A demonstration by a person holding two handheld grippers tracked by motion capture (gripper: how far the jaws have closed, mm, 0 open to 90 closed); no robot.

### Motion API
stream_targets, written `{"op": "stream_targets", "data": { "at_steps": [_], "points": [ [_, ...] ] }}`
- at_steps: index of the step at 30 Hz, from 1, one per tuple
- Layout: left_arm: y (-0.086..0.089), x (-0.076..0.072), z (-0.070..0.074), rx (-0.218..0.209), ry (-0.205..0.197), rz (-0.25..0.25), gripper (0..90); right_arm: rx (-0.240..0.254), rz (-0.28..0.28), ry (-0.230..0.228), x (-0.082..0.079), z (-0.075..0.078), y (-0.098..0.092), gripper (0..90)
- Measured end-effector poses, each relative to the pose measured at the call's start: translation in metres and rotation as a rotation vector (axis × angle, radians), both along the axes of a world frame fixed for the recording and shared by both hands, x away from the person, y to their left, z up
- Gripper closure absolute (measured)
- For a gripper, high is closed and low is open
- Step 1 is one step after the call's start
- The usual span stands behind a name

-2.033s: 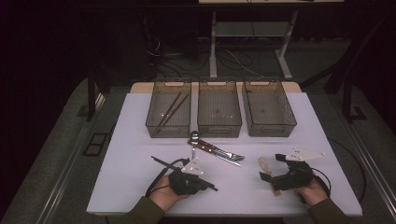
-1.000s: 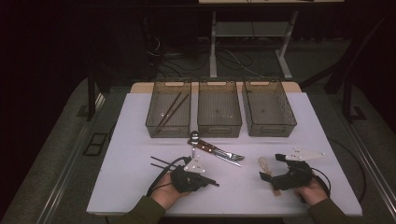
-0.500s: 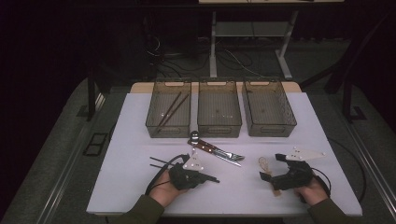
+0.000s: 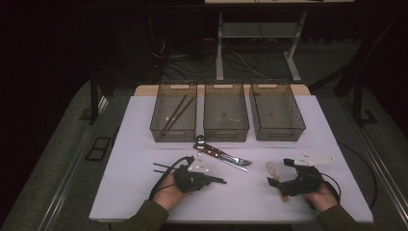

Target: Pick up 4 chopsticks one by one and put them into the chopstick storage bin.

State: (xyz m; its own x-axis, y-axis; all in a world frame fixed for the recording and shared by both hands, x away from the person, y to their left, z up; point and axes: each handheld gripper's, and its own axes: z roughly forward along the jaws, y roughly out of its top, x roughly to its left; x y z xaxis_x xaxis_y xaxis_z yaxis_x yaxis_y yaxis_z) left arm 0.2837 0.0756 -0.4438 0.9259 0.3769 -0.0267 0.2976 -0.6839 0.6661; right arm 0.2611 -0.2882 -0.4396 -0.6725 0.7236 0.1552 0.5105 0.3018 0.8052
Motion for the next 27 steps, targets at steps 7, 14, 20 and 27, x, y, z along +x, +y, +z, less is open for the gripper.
{"op": "stream_targets", "data": {
  "at_steps": [7, 14, 20, 27],
  "points": [
    [0.001, 0.007, 0.000, 0.003, -0.013, 0.013, 89.5, -0.001, 0.001, 0.002, 0.000, 0.000, 0.000, 1.3],
    [0.002, 0.014, -0.001, 0.004, -0.024, 0.022, 89.5, -0.002, 0.001, 0.002, 0.000, 0.000, 0.000, 1.3],
    [0.003, 0.019, -0.001, 0.001, -0.024, 0.042, 89.5, -0.003, 0.001, 0.002, 0.000, -0.001, 0.000, 1.3],
    [0.003, 0.027, -0.001, -0.008, -0.039, 0.064, 89.5, -0.001, 0.002, 0.002, 0.000, -0.001, 0.000, 1.3]
  ]
}}
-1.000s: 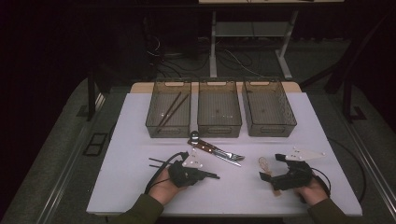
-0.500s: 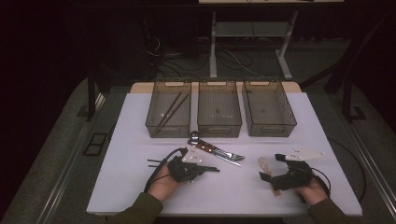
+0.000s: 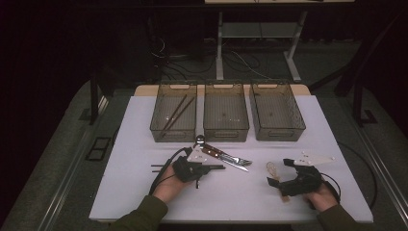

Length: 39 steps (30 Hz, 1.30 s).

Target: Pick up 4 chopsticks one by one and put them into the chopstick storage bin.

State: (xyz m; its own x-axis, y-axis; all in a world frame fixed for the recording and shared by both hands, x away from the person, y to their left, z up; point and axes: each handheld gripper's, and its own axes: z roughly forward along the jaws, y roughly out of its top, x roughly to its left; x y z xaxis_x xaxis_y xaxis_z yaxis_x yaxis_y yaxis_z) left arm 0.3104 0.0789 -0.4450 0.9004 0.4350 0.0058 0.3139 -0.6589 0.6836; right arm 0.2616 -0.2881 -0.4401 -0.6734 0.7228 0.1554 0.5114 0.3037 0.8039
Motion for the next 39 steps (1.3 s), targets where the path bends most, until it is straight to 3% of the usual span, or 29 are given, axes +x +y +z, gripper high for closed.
{"op": "stream_targets", "data": {
  "at_steps": [14, 20, 24, 30, 34, 39],
  "points": [
    [0.003, 0.010, 0.001, -0.005, -0.008, 0.018, 89.5, 0.002, 0.000, 0.000, 0.000, 0.000, 0.000, 1.3],
    [0.008, 0.005, 0.008, -0.048, 0.010, 0.014, 89.5, 0.005, 0.000, -0.001, 0.000, 0.001, -0.001, 1.3],
    [0.022, 0.003, 0.014, -0.081, 0.025, 0.028, 89.4, 0.005, 0.003, -0.001, -0.001, 0.001, 0.000, 1.3],
    [0.038, -0.003, 0.016, -0.098, 0.031, 0.060, 89.4, 0.004, 0.002, -0.003, -0.001, 0.001, 0.000, 1.3],
    [0.047, -0.002, 0.018, -0.080, 0.018, 0.067, 88.9, 0.003, 0.003, -0.004, -0.001, 0.001, 0.000, 1.3],
    [0.067, -0.001, 0.018, -0.053, 0.010, 0.121, 88.5, 0.005, -0.001, -0.003, -0.001, 0.001, -0.001, 1.3]
  ]
}}
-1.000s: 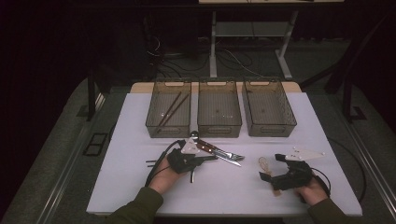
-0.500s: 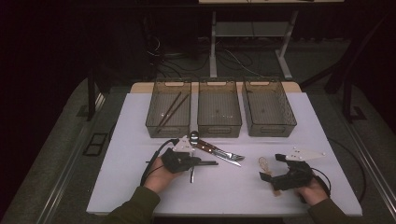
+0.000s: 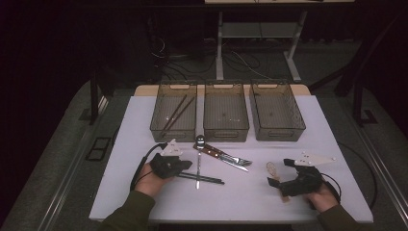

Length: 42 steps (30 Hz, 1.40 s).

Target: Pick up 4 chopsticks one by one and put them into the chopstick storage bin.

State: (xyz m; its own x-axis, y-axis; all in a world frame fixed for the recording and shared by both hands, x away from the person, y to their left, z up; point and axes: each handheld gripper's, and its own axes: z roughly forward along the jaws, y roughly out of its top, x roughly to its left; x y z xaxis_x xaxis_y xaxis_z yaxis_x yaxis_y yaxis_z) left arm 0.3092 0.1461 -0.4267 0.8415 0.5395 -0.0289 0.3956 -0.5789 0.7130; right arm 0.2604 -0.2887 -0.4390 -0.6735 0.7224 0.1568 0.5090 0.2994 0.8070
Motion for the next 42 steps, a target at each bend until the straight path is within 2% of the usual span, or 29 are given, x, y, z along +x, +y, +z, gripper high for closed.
{"op": "stream_targets", "data": {
  "at_steps": [7, 15, 18, 19, 42],
  "points": [
    [0.042, 0.002, -0.004, 0.057, 0.001, 0.096, 88.3, 0.000, 0.003, -0.001, 0.000, 0.000, 0.000, 1.3],
    [0.075, 0.006, -0.010, 0.116, 0.012, 0.188, 88.4, -0.001, 0.003, 0.001, 0.000, 0.000, 0.000, 1.3],
    [0.081, 0.006, -0.012, 0.118, 0.022, 0.194, 88.6, -0.001, 0.003, 0.000, 0.000, 0.000, 0.000, 1.3],
    [0.085, 0.006, -0.013, 0.099, 0.028, 0.198, 88.5, -0.001, 0.003, 0.000, 0.000, 0.000, 0.000, 1.3],
    [0.081, 0.001, -0.010, 0.135, 0.043, 0.207, 89.5, -0.001, 0.002, 0.000, 0.000, 0.000, 0.000, 1.3]
  ]
}}
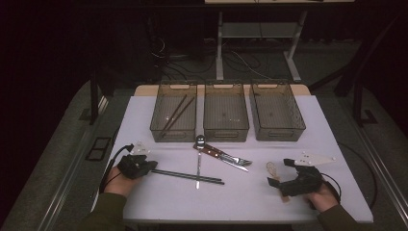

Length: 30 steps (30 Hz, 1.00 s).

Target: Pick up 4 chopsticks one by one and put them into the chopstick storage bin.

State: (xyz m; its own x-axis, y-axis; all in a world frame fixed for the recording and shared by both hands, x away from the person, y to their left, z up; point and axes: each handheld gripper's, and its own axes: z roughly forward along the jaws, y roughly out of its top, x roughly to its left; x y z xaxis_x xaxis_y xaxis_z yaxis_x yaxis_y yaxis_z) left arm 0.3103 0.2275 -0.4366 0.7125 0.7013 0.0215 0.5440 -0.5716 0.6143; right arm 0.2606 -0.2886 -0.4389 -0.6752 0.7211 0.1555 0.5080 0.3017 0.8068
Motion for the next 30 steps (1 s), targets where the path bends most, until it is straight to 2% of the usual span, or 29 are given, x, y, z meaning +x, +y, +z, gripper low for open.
{"op": "stream_targets", "data": {
  "at_steps": [30],
  "points": [
    [0.004, -0.019, 0.002, -0.006, 0.036, -0.017, 89.5, 0.000, 0.000, -0.001, 0.000, 0.000, 0.000, 1.3]
  ]
}}
